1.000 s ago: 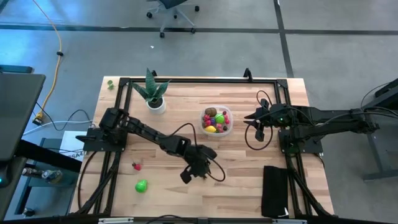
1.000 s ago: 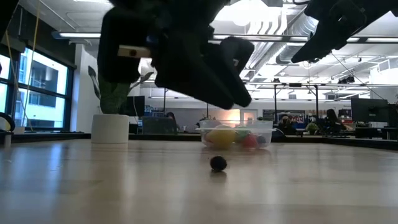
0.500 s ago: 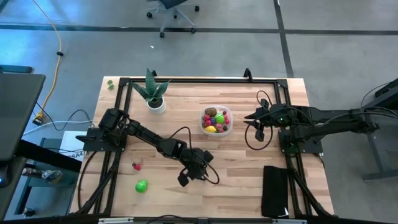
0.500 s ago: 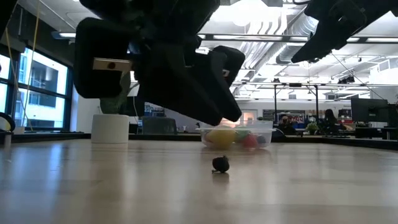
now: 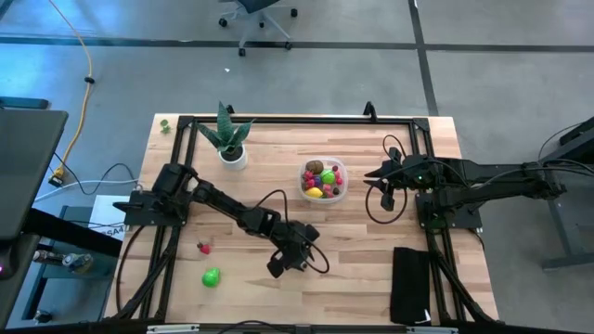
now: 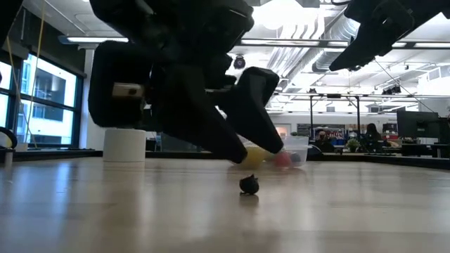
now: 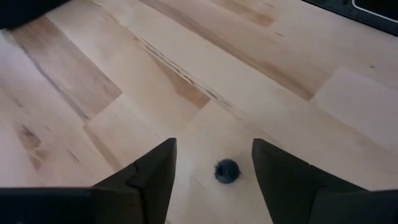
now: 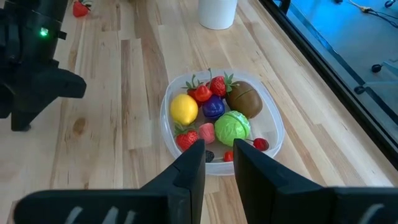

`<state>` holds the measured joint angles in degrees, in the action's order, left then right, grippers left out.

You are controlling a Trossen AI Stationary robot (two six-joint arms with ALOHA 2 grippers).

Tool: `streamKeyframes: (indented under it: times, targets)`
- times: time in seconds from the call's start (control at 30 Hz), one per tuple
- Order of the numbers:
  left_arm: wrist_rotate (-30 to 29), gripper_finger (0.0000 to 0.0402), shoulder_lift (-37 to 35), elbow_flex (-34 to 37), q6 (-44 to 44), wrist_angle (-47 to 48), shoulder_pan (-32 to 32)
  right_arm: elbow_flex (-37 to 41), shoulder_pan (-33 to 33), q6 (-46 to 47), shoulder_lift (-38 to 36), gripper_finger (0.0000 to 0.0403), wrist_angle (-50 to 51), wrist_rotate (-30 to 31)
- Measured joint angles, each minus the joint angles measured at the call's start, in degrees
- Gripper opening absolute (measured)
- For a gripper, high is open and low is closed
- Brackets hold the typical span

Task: Pick and placing Produce into tupperware
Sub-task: Put the blueberry into the transparent bin

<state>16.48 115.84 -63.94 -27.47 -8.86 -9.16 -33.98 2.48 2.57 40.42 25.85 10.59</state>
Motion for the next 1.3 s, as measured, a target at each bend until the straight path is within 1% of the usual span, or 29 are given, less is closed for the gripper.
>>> streamKeyframes:
  times: [0.13, 0.2, 0.6, 0.9, 1.3]
  targets:
    - [0.8, 0.0196, 1.1, 0.1, -0.8, 0.8, -0.2, 0.0, 0.0, 0.0, 0.0, 0.0073, 0.0, 0.0]
    - [1.0, 0.0191, 2.0, -0.2, -0.7, -1.1, -0.3, 0.0, 0.0, 0.0, 0.0, 0.0073, 0.1, 0.0]
    - [0.9, 0.0159, 2.2, 0.0, -0.5, 0.5, -0.2, 0.0, 0.0, 0.0, 0.0, 0.0073, 0.0, 0.0]
    - [0.5, 0.0137, 2.2, 0.0, 2.5, 1.0, -0.2, 0.0, 0.0, 0.0, 0.0, 0.0073, 0.0, 0.0]
    - [-1.5, 0.0131, 2.9, -0.4, 6.1, 1.2, -0.3, 0.0, 0.0, 0.0, 0.0, 0.0073, 0.0, 0.0]
